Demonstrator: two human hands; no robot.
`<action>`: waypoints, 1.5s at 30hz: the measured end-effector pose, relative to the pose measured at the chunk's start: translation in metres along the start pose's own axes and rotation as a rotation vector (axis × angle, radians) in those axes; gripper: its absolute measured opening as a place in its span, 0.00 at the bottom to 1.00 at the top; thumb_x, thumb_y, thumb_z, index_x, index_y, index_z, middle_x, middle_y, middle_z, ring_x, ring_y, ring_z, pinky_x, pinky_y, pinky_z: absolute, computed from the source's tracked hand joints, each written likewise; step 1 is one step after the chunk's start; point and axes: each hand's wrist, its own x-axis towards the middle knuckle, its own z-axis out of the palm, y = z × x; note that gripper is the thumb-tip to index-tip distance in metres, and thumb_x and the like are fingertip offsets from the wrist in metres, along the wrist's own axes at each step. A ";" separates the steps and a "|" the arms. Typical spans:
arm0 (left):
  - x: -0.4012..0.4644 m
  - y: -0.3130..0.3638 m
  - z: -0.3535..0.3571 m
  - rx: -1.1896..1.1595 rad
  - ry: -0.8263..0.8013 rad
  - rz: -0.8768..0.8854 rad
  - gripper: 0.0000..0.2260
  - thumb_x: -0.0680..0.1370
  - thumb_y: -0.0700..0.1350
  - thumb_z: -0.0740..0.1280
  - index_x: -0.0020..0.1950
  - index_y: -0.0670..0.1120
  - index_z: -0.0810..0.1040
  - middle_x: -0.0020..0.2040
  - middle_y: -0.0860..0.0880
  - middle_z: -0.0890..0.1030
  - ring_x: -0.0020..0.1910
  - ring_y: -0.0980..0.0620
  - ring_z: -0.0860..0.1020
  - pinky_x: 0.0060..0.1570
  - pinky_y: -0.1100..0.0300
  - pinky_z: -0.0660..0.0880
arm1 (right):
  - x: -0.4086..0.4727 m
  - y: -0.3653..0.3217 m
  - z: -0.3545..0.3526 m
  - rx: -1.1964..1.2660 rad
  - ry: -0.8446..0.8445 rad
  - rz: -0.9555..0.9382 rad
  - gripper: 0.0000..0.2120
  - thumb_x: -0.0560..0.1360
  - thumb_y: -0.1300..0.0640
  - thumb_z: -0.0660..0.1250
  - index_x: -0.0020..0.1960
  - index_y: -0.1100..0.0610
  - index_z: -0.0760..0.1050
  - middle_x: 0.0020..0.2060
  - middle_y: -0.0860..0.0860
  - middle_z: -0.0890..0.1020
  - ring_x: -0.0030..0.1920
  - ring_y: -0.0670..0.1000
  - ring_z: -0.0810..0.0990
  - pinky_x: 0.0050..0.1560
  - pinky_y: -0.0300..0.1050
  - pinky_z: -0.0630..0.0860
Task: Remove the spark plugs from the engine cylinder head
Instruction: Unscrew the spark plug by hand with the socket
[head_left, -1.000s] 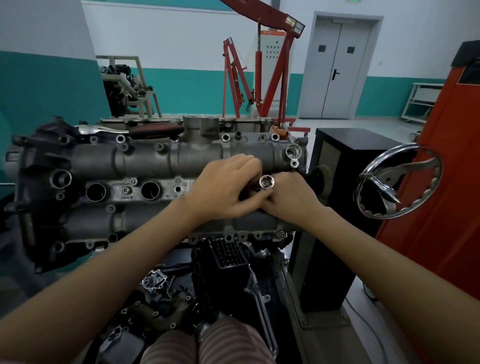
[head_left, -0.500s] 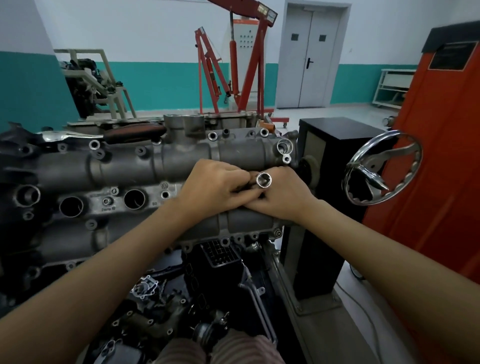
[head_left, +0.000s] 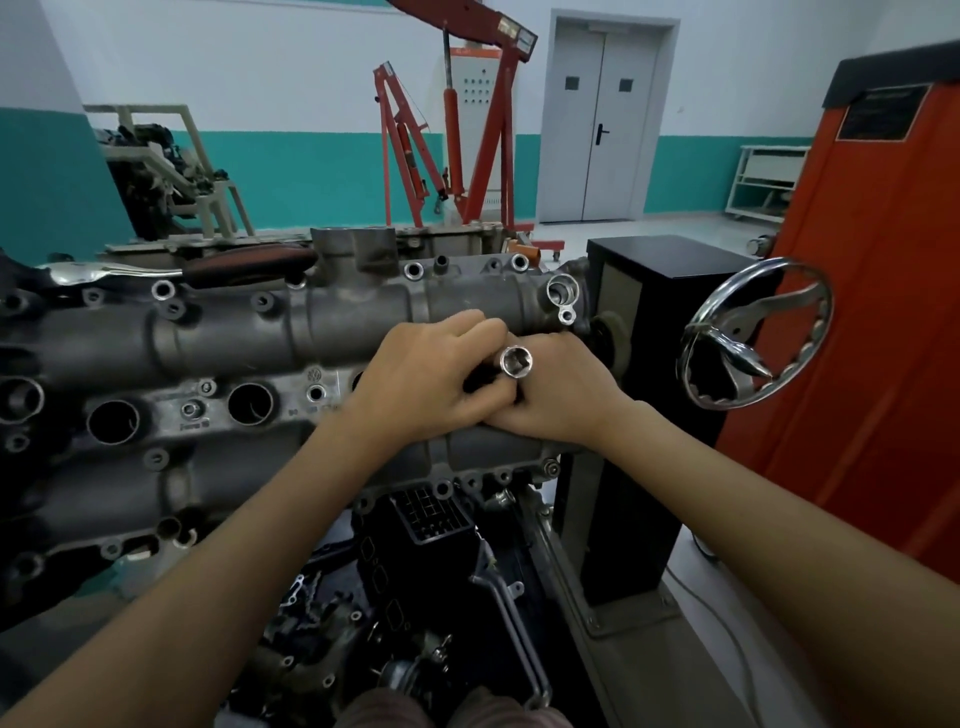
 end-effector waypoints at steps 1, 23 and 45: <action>0.000 -0.001 0.000 0.014 0.012 0.010 0.12 0.73 0.48 0.61 0.39 0.41 0.78 0.31 0.47 0.76 0.25 0.46 0.73 0.21 0.57 0.69 | 0.001 -0.001 0.000 0.003 0.002 0.003 0.21 0.67 0.44 0.57 0.42 0.61 0.75 0.24 0.52 0.77 0.23 0.54 0.75 0.25 0.37 0.59; -0.006 -0.003 0.001 -0.114 -0.008 -0.052 0.11 0.75 0.45 0.66 0.34 0.42 0.74 0.30 0.53 0.67 0.26 0.53 0.66 0.25 0.58 0.67 | -0.001 0.005 0.000 0.011 -0.021 0.018 0.14 0.67 0.42 0.54 0.34 0.52 0.66 0.25 0.50 0.76 0.25 0.49 0.72 0.24 0.38 0.58; -0.007 -0.004 0.003 -0.123 -0.053 -0.101 0.25 0.75 0.57 0.61 0.31 0.37 0.72 0.27 0.46 0.72 0.26 0.49 0.70 0.27 0.55 0.66 | -0.002 0.001 -0.001 0.021 -0.016 0.021 0.12 0.70 0.46 0.55 0.31 0.50 0.63 0.24 0.44 0.67 0.26 0.47 0.67 0.24 0.36 0.55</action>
